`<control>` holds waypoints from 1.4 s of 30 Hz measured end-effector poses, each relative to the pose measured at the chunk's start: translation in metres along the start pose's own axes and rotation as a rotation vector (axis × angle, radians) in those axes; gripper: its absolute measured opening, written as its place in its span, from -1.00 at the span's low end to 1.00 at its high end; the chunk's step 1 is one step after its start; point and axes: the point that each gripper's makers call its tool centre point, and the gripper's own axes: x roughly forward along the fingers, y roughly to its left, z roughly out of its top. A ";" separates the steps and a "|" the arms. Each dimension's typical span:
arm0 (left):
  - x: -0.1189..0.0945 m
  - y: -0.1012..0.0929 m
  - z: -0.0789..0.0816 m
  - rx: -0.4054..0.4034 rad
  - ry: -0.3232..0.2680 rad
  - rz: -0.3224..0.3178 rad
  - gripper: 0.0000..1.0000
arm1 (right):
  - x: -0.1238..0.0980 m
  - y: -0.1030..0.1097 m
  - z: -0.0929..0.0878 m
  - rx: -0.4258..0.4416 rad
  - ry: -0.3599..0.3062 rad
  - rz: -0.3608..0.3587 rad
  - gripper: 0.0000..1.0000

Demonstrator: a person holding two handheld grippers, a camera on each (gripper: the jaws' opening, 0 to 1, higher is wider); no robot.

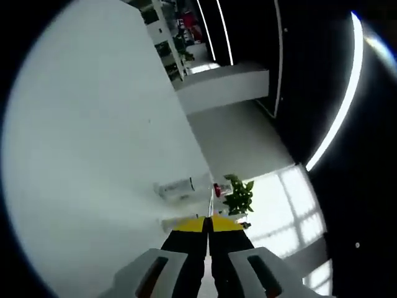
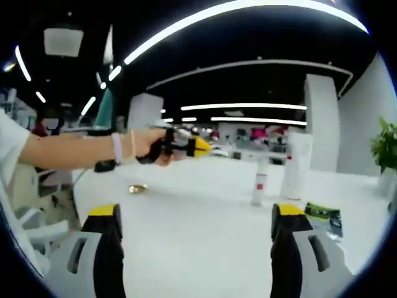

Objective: Arrange the skincare products in the storage area until every visible bottle or jar stands upright without overlapping.

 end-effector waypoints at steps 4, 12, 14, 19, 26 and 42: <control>0.014 0.030 0.011 0.006 0.016 0.127 -1.00 | -0.001 0.000 0.004 0.040 -0.024 -0.003 1.00; 0.045 0.047 0.011 -0.081 0.030 0.144 -0.99 | -0.004 -0.009 0.003 0.104 -0.036 -0.024 0.99; 0.051 0.053 0.012 -0.089 0.052 0.155 -0.99 | -0.004 -0.008 0.001 0.117 -0.035 -0.023 0.94; 0.066 0.068 0.022 -0.075 0.048 0.217 -0.99 | -0.002 -0.006 -0.017 0.142 0.006 -0.023 0.90; 0.071 0.081 0.022 -0.027 0.053 0.276 -0.99 | -0.003 -0.007 -0.020 0.124 -0.003 -0.043 0.91; 0.066 0.094 0.007 0.020 0.061 0.312 -0.97 | -0.008 -0.006 0.007 0.087 -0.047 -0.056 0.94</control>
